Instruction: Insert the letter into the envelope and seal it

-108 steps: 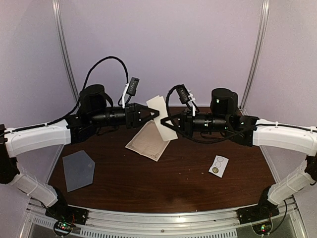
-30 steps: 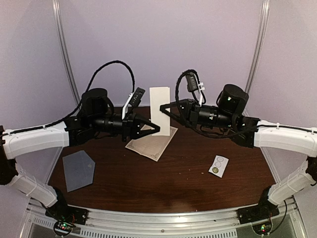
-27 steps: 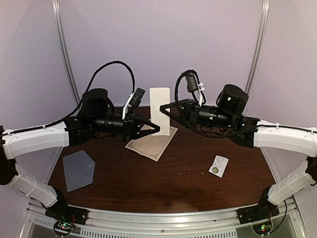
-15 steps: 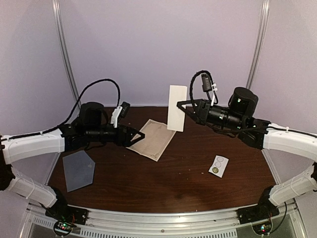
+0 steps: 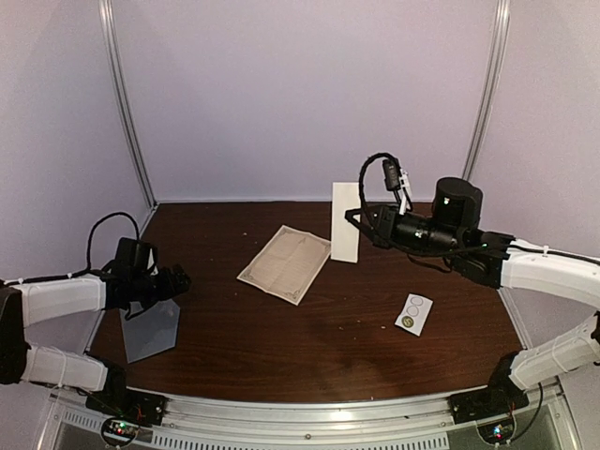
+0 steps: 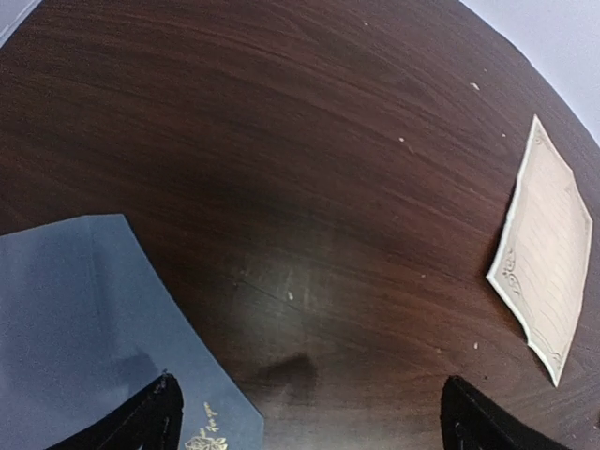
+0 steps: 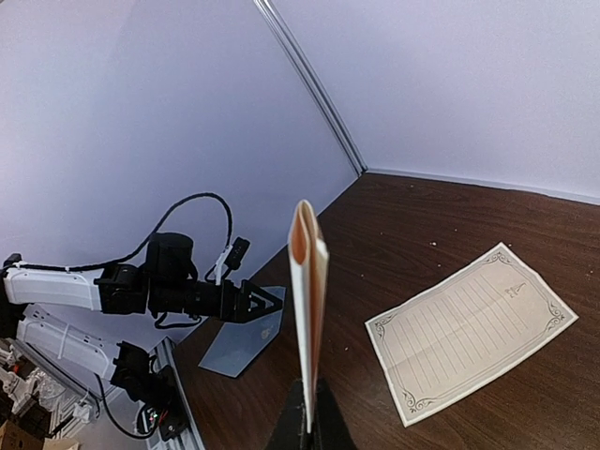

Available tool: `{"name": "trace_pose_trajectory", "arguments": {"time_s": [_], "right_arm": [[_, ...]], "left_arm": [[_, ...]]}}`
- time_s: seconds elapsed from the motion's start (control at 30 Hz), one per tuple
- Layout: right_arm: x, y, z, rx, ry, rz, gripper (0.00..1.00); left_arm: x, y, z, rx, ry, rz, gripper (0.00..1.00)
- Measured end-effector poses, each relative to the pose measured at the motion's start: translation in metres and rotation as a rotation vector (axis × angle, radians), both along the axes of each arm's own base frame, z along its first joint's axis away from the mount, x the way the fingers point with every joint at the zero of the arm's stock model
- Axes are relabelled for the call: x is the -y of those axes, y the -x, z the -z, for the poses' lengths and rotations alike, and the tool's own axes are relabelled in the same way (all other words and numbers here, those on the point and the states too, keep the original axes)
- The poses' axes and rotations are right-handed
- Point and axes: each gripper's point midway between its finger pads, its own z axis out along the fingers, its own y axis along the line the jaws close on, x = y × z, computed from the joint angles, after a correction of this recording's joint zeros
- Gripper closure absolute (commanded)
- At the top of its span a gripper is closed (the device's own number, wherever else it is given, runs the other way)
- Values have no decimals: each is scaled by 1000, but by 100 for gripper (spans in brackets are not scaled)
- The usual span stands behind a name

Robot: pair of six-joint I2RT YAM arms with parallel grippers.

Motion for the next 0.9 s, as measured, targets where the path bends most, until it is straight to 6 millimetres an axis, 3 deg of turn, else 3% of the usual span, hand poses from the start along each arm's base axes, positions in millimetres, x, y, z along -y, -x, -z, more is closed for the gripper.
{"name": "trace_pose_trajectory", "arguments": {"time_s": [0.27,0.47,0.67,0.9], "right_arm": [[2,0,0,0,6,8,100],[2,0,1,-3,10,9,100],[2,0,3,-6,17,9,100],[3,-1,5,-11,23,14,100]], "left_arm": [[-41,5,19,-53,-158,-175,2],[-53,14,28,-73,-192,-232,2],[-48,16,42,-117,-175,-209,3],[-26,5,40,-81,-96,-136,4]]}}
